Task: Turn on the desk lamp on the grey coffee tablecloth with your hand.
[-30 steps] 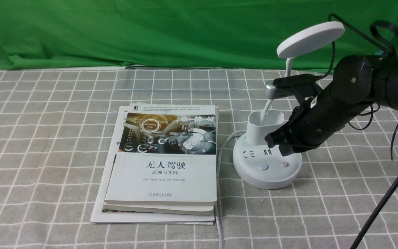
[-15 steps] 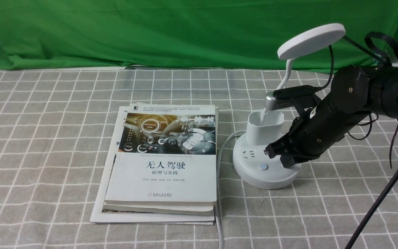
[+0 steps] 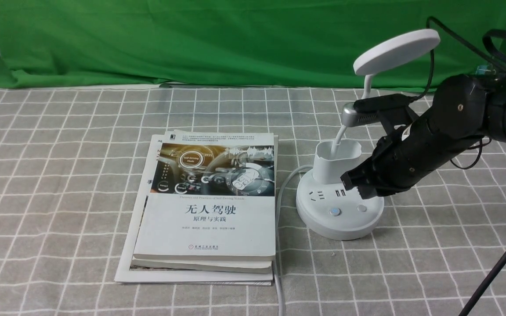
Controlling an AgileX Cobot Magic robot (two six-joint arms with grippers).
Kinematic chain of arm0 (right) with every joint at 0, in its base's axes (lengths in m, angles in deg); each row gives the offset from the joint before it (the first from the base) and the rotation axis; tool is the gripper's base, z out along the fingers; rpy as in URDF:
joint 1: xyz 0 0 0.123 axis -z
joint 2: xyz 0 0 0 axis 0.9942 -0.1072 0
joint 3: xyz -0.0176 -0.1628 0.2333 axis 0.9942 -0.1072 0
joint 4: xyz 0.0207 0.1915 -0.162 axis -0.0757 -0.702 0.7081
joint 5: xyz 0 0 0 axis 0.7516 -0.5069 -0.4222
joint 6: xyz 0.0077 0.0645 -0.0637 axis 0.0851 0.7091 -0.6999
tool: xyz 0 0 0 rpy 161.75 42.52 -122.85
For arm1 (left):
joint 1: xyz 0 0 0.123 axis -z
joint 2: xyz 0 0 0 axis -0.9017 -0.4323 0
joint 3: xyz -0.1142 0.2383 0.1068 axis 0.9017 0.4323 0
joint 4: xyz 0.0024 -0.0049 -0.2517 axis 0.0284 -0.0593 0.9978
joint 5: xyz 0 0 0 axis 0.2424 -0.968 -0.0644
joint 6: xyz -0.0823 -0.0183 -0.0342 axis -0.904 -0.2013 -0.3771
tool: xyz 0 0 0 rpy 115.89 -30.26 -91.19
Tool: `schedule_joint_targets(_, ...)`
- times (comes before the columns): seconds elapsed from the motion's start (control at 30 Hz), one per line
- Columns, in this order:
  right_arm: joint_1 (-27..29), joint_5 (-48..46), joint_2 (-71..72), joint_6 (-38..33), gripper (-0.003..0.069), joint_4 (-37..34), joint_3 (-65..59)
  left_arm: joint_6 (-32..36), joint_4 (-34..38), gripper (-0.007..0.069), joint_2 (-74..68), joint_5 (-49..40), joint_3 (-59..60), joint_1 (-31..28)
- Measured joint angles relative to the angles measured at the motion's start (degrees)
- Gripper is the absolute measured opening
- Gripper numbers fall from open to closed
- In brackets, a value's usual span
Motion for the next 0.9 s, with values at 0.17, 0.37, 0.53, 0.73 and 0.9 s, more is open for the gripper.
schedule_joint_targets(0.17,0.00,0.43,-2.15,0.00,0.0032,-0.57,0.00,0.00,0.00,0.0019,0.00,0.00,0.00,0.00)
schedule_joint_targets(0.37,0.05,0.70,-4.33,-0.17,0.0034,-1.00,0.55,0.00,0.00,0.0019,0.00,0.00,0.00,0.00)
schedule_joint_targets(0.53,0.05,1.29,-3.94,-0.23,0.0034,-1.37,0.65,0.00,0.00,0.0019,0.00,0.00,0.00,0.00)
schedule_joint_targets(0.73,-0.10,0.00,-0.11,-0.24,0.0034,-1.13,-0.11,0.05,0.00,0.0019,0.00,0.00,0.00,0.00)
schedule_joint_targets(0.9,-0.14,-0.80,3.55,-0.24,0.0034,-1.07,-0.75,0.05,0.00,0.0019,0.00,0.00,0.00,0.00)
